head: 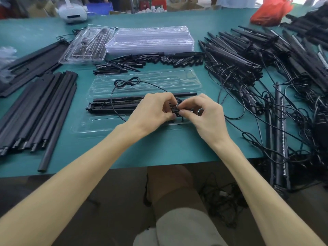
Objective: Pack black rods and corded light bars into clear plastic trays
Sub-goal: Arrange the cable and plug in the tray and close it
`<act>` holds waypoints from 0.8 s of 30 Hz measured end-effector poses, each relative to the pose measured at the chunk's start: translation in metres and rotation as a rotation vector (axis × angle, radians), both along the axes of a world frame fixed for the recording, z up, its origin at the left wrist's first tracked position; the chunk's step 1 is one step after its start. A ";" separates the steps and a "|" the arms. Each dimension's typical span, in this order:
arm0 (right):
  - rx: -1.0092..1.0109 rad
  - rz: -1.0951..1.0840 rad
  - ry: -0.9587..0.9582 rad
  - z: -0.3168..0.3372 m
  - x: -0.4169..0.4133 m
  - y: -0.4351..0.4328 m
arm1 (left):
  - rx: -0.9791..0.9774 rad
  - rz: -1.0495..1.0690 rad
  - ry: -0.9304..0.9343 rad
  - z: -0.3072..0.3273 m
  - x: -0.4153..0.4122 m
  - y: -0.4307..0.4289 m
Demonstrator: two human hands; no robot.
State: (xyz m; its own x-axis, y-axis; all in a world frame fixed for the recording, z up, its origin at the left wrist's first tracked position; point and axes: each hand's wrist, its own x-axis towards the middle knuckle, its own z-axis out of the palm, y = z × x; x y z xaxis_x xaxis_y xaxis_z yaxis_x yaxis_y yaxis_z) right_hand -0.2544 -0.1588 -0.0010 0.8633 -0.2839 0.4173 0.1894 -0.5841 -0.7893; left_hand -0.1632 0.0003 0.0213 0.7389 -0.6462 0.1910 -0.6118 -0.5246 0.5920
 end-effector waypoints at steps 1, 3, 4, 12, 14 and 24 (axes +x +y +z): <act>0.002 -0.001 -0.002 0.000 0.000 0.000 | -0.001 -0.004 -0.011 0.000 -0.001 0.001; 0.012 0.000 -0.002 0.000 0.000 0.001 | 0.005 -0.019 -0.028 0.001 -0.003 0.004; 0.013 0.001 0.000 0.000 0.000 0.001 | 0.018 -0.032 -0.029 0.002 -0.004 0.005; -0.005 -0.001 0.009 -0.001 0.000 -0.001 | 0.102 -0.113 0.038 0.015 -0.002 0.011; 0.003 -0.003 0.019 -0.001 0.001 0.000 | 0.090 -0.106 0.054 0.013 -0.002 0.011; 0.007 0.021 0.046 -0.004 0.004 -0.002 | 0.078 -0.094 0.112 0.008 0.009 0.014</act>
State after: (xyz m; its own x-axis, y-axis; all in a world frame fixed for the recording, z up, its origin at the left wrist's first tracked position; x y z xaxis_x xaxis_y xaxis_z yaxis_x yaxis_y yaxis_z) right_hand -0.2502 -0.1607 -0.0050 0.8875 -0.2683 0.3746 0.1647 -0.5746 -0.8017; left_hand -0.1544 0.0144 0.0290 0.6885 -0.7229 0.0580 -0.5930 -0.5151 0.6189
